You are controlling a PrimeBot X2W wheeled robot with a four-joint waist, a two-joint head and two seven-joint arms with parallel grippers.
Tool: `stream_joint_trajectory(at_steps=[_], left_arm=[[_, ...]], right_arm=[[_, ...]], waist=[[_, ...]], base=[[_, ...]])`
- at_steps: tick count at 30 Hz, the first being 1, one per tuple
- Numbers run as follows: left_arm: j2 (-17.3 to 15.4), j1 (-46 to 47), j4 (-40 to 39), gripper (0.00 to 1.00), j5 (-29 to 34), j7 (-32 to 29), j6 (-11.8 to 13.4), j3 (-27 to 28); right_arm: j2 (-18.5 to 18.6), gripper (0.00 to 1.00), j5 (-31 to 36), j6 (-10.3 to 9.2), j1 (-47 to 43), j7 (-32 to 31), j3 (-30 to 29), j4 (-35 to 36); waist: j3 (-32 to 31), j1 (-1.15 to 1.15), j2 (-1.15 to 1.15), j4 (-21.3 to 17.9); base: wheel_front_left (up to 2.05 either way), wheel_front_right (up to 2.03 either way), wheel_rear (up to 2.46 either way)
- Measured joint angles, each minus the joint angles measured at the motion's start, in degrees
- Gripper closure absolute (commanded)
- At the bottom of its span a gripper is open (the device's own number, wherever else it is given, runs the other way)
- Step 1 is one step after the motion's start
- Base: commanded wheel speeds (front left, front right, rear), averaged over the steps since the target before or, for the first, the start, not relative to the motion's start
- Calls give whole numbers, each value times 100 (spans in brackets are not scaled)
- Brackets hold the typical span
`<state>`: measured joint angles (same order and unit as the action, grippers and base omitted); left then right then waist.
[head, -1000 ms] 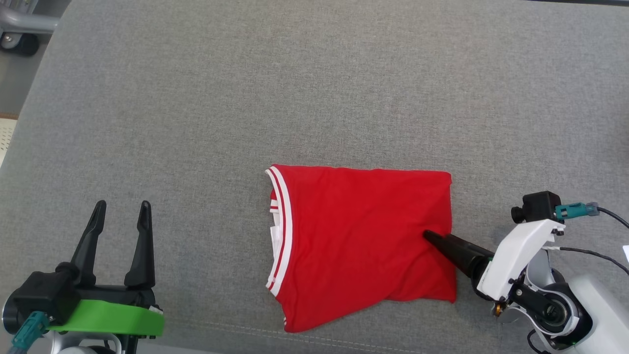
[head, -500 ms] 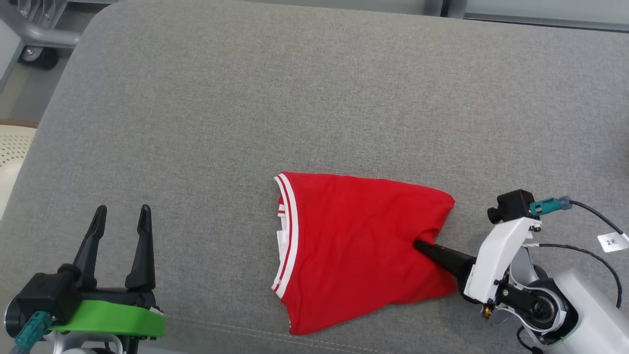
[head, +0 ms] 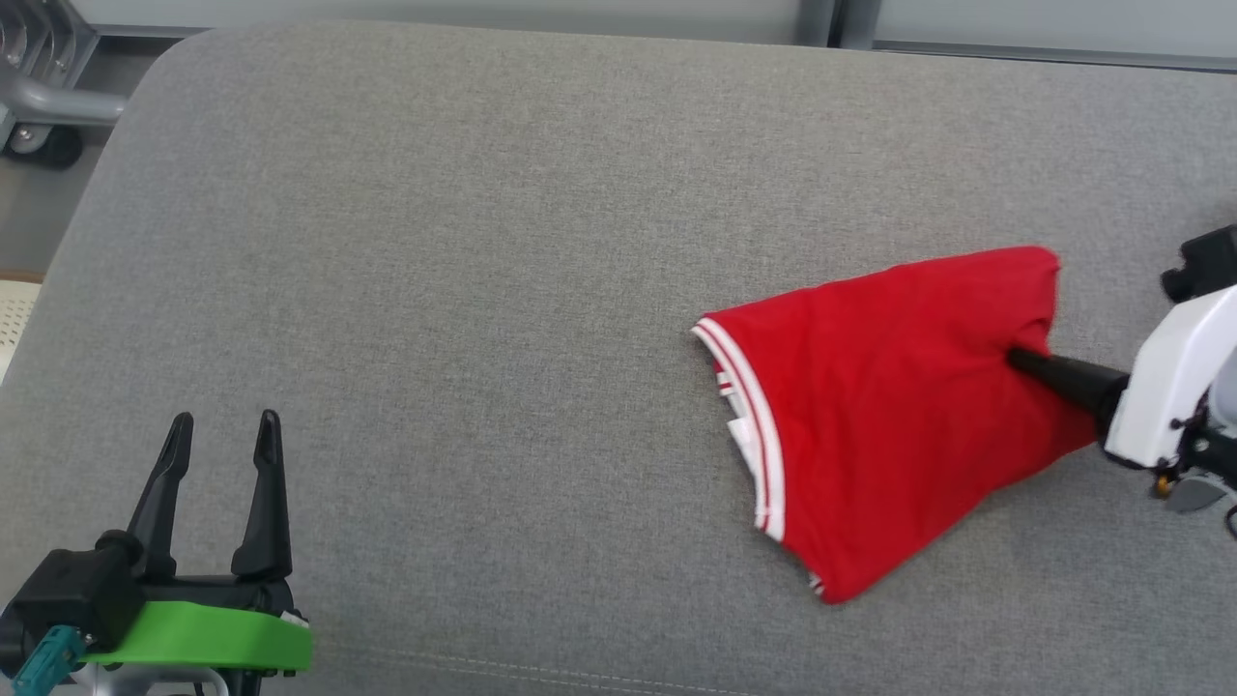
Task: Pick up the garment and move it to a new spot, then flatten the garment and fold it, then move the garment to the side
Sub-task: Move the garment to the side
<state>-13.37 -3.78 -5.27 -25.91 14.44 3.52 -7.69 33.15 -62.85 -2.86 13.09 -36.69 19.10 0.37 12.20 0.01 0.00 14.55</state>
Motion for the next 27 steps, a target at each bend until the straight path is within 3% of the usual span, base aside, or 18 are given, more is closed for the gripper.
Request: stream_joint_trajectory(at_steps=[5,12,27], left_arm=[[-4,-77,-70,0,0,0,0,51],[-11,-125,-200,0,0,0,-35,35],[-89,-54,-450,0,100,0,-51,56]], right_arm=[[725,100,99,-190,288,-411,-321,30],[1367,100,192,-342,993,-837,-880,87],[1851,100,293,-430,1596,-1178,-1489,-218]], waist=[[-17,0,0,-119],[138,0,0,-307],[758,-1,0,-559]], base=[[0,0,0],[0,0,0],[0,0,0]])
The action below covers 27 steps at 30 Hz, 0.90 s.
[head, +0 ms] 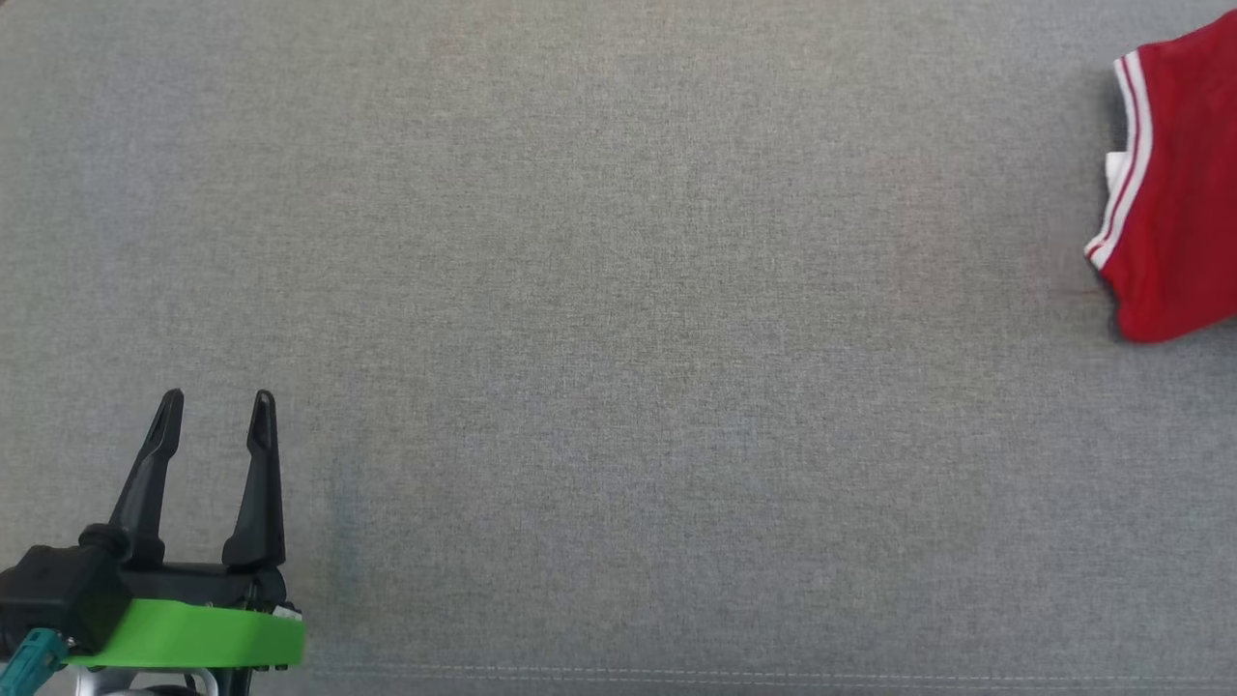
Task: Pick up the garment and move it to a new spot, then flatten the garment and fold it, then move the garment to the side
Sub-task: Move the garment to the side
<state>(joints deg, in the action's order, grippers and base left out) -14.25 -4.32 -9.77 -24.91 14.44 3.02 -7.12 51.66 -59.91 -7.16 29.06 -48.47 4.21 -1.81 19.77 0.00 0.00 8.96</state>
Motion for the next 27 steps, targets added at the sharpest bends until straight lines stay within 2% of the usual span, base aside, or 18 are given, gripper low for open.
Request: stream_joint_trajectory(at_steps=[8,13,14,15,16,19,21,23,27], left_arm=[[-25,211,-68,0,2,-1,-4,27],[-77,224,-21,0,16,-1,-4,103],[-86,230,-20,0,16,-1,-4,109],[-96,235,-23,0,18,-2,-4,121],[-109,242,-29,0,18,-3,-4,141],[-180,269,-57,0,55,-23,-4,153],[-181,307,-88,0,54,-27,-4,156],[-191,342,-131,0,54,-29,-4,180],[-235,343,-166,0,54,-51,-2,298]], right_arm=[[197,100,258,-1,215,-46,-83,-297],[141,100,583,-1,-2,269,-189,-961],[85,83,705,-1,-115,401,-237,-1160],[30,10,853,-1,-242,568,-263,-1325],[-38,0,1043,-1,-367,777,-289,-1506],[-156,0,1575,-1,-747,1314,-236,-1814],[-469,0,1768,-1,-817,1803,-538,-2274],[-569,0,2063,0,-1039,2119,-568,-2518],[-984,0,2172,-5,-1205,2647,-776,-2903]], waist=[[402,0,0,-111],[517,0,0,-254],[524,0,0,-287],[527,0,0,-318],[527,0,0,-349],[516,0,0,-445],[500,0,0,-503],[472,0,0,-550],[407,0,0,-619]], base=[[0,0,0],[0,0,0],[0,0,0],[0,0,0],[0,0,0],[0,0,0],[0,0,0],[0,0,0],[0,0,0]])
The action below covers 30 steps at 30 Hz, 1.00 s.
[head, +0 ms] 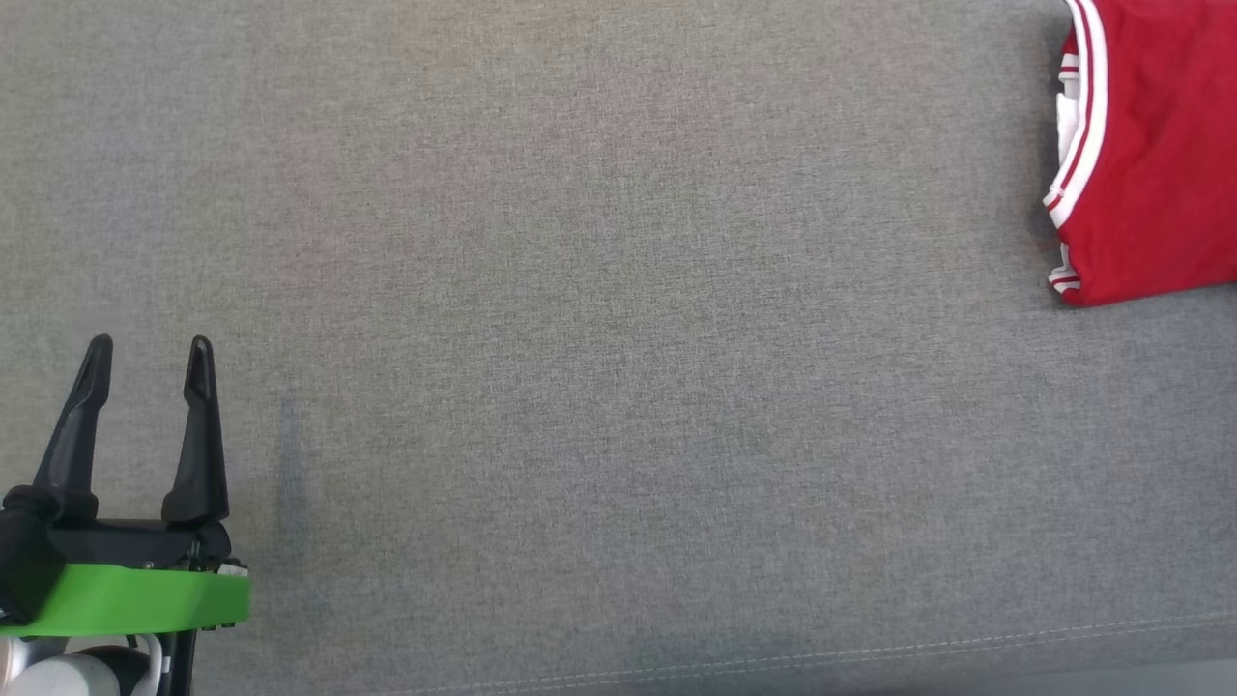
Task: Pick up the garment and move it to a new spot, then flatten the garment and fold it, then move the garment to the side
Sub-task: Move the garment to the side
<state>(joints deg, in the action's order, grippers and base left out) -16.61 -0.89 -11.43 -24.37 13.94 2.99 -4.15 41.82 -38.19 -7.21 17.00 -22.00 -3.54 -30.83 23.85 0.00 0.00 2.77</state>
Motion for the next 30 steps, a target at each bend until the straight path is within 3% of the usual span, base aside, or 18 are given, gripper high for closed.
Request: stream_joint_trajectory(at_steps=[4,9,16,22,30], left_arm=[[-53,-1,-2,0,1,-10,2,9],[36,3,105,0,1,-8,14,-1],[124,-48,546,0,1,-2,140,136],[214,-228,790,0,9,-2,140,1],[353,-521,1062,0,43,-2,137,-216]], right_arm=[[-405,0,5,1,5,449,2,-23],[-416,0,79,-1,70,1388,-257,346],[-532,0,552,0,-24,2577,-90,1416],[-1088,0,906,9,-612,3112,549,2208],[-1691,0,1308,57,-1278,3301,1539,2799]], waist=[[-83,0,0,-48],[-278,0,0,-58],[-682,0,0,-86],[-1090,0,0,-150],[-1537,0,0,-236]], base=[[0,0,0],[0,0,0],[0,0,0],[0,0,0],[0,0,0]])
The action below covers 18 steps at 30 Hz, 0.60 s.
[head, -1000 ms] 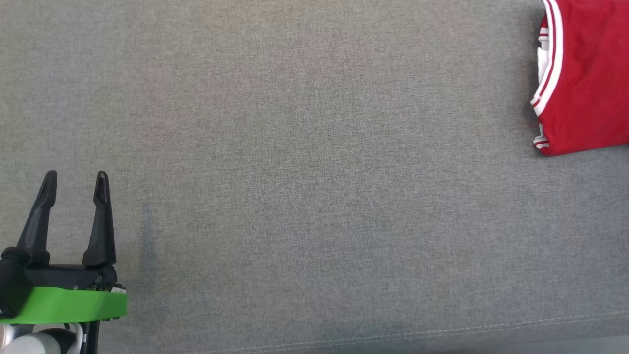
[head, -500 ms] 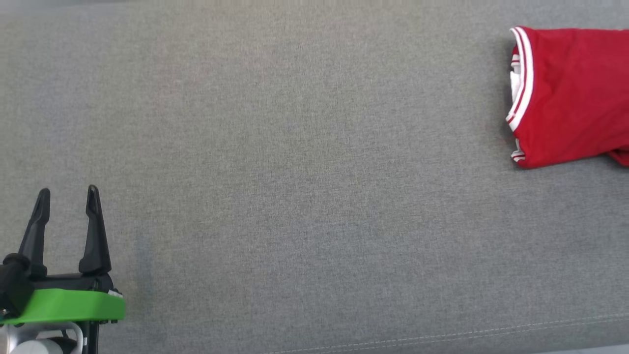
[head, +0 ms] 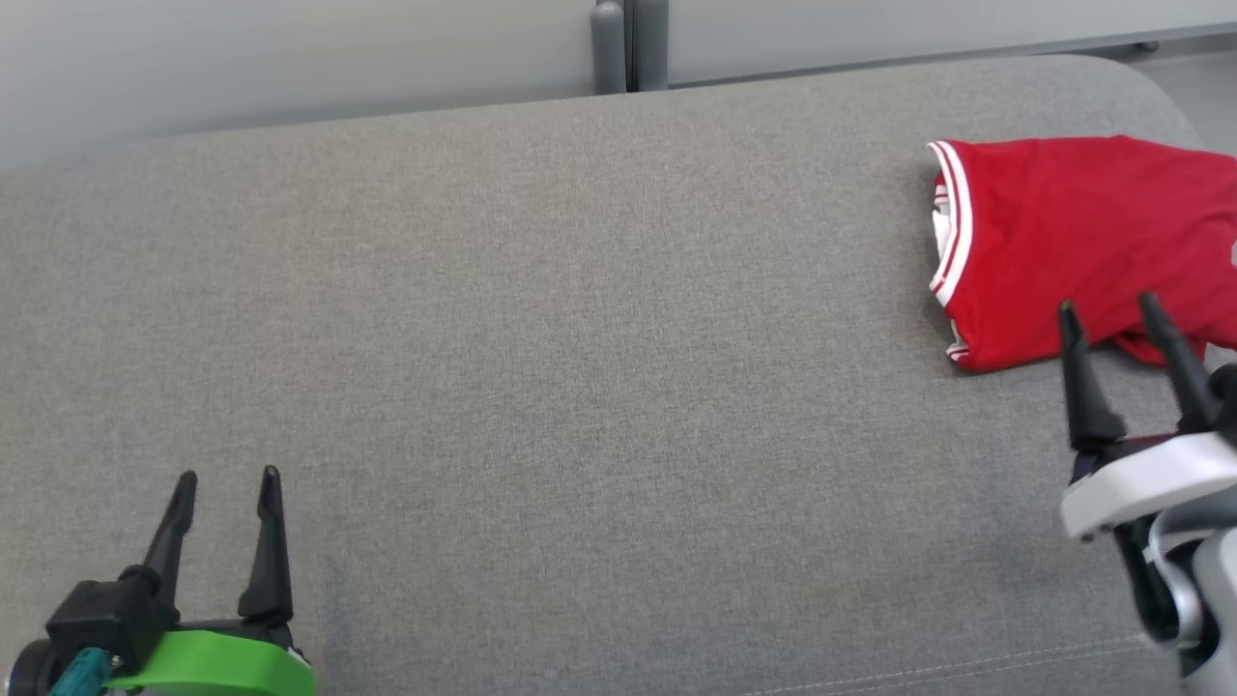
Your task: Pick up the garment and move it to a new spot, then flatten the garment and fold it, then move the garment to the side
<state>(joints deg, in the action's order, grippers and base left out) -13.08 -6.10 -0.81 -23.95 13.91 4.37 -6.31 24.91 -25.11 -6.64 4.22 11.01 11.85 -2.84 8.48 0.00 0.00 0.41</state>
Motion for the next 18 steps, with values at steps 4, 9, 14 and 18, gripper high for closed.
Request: stream_joint_trajectory(at_steps=[4,9,14,18], left_arm=[[110,8,230,0,18,1,-15,-135],[186,19,413,0,63,11,-16,-185],[186,18,527,0,162,29,-15,-174],[187,15,617,0,163,33,-12,-118]], right_arm=[[-240,0,166,-9,-324,64,224,30],[-439,0,488,-44,-570,89,597,21],[-528,0,670,-45,-588,107,631,19],[-528,0,742,-52,-680,108,305,-53]], waist=[[-192,0,0,-2],[-400,0,0,81],[-589,0,0,182],[-707,0,0,287]], base=[[0,0,0],[0,0,0],[0,0,0],[0,0,0]])
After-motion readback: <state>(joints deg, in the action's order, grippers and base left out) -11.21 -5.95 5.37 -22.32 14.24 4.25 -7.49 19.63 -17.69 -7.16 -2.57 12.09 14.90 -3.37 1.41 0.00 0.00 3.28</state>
